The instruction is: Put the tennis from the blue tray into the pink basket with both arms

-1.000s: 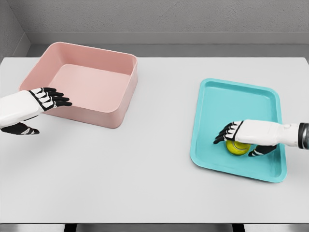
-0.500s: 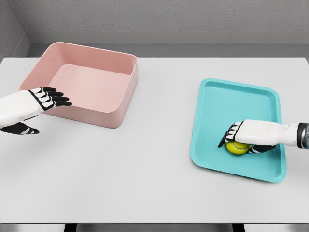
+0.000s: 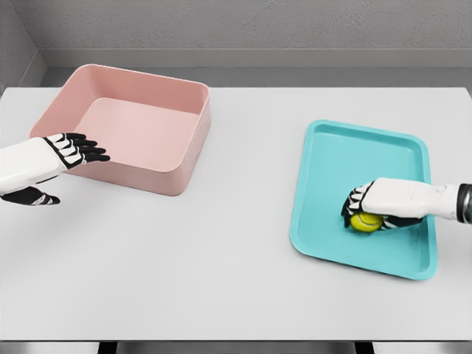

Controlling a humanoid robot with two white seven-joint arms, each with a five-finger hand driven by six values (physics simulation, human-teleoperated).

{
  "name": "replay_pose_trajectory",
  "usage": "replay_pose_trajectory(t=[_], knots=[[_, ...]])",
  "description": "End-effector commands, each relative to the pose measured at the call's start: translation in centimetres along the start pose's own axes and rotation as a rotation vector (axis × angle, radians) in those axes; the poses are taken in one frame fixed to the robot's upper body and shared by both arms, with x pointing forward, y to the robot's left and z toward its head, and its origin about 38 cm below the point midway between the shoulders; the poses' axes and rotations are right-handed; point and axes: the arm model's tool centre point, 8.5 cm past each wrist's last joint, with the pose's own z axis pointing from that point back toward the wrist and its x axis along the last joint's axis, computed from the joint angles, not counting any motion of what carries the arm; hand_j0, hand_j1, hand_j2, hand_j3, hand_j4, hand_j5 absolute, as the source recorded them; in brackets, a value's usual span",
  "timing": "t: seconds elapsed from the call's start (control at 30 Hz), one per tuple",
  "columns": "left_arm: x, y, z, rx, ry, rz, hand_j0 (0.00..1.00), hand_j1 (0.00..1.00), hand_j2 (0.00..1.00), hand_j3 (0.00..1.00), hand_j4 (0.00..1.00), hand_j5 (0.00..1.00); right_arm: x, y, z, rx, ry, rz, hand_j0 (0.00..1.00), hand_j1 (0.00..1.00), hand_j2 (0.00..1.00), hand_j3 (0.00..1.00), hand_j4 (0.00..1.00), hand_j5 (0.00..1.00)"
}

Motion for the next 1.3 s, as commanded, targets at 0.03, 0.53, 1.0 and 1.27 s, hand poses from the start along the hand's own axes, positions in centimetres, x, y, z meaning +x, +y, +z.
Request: replay_pose_trajectory(t=[0.03,0.53,1.0,1.27], knots=[[0.0,0.1,0.0,0.004,0.001,0.004,1.00,1.00,1.00,1.00,1.00,1.00,-0.2,-0.9,0.5,-0.026,0.011,0.004,0.53,0.53,0.53,0.53,0.53,0.53],[0.0,0.0,0.0,0.002,0.000,0.006,1.00,1.00,1.00,1.00,1.00,1.00,4.7,-6.2,0.5,-0.132,-0.113,0.146,0.52,0.52,0.52,0.52,0.52,0.52],[0.2,0.1,-0.1,0.005,-0.006,0.003,1.00,1.00,1.00,1.00,1.00,1.00,9.6,-9.1,-7.5,-0.186,-0.325,0.184,0.49,0.49,0.49,0.49,0.49,0.49],[0.2,0.0,-0.1,0.003,-0.008,0.004,1.00,1.00,1.00,1.00,1.00,1.00,13.0,-9.8,-11.8,-0.203,-0.413,0.239,0.49,0.49,0.49,0.49,0.49,0.49]])
